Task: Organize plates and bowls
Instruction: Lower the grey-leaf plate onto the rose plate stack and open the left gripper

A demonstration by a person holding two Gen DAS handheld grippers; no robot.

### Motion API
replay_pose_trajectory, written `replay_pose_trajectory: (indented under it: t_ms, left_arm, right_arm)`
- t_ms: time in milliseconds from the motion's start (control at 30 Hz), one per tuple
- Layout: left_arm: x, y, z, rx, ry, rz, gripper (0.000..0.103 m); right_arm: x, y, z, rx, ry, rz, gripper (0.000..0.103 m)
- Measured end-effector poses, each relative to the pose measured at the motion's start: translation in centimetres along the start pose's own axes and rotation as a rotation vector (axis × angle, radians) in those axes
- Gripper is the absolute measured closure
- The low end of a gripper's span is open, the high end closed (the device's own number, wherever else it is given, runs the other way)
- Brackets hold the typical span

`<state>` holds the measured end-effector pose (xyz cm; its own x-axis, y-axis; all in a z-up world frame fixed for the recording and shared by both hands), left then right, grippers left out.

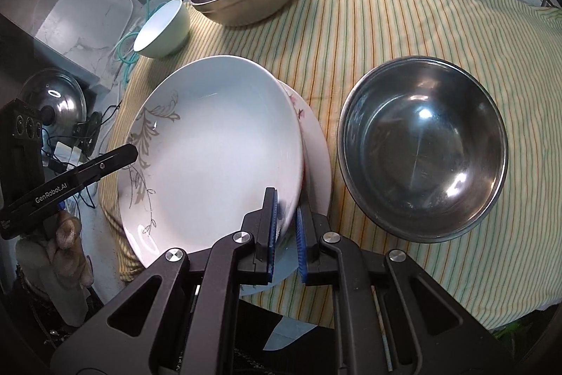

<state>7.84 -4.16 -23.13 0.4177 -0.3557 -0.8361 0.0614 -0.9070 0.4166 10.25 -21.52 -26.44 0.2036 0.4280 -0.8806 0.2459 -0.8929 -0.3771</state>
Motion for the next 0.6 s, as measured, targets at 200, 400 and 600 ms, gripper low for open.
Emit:
replay_pose_trajectory:
  t_ms: [200,400,600]
  left_arm:
    - [-0.16,-0.08,-0.05,-0.004,0.006,-0.003,0.094]
    - [0.02,-0.68,0.35,-0.015,-0.008,-0.004,0.095]
    - [0.24,-0.88,0.64,-0.018,-0.022,-0.008,0.095]
  right_arm:
    - [0.37,-0.17,-0.14,-0.015,-0.001,0.017,0.093]
    - [0.47,-0.67,0.01,-0.053,-0.01,0.054,0.091]
    - [0.51,-0.88,0.09,-0.083,-0.015,0.091,0.09]
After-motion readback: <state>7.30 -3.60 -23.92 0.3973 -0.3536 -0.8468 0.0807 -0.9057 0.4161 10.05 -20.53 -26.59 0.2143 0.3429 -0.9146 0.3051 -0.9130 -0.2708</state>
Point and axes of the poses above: each gripper's, at about its wrist camera, not at the fingertips, and x roughly the way its jaws point, y to its right, z to its underside, the point moved 10 cm from there along x, roughly the way its jaws point, and after that the axes turned 3 degrees about -z, right-handed, at the moved point
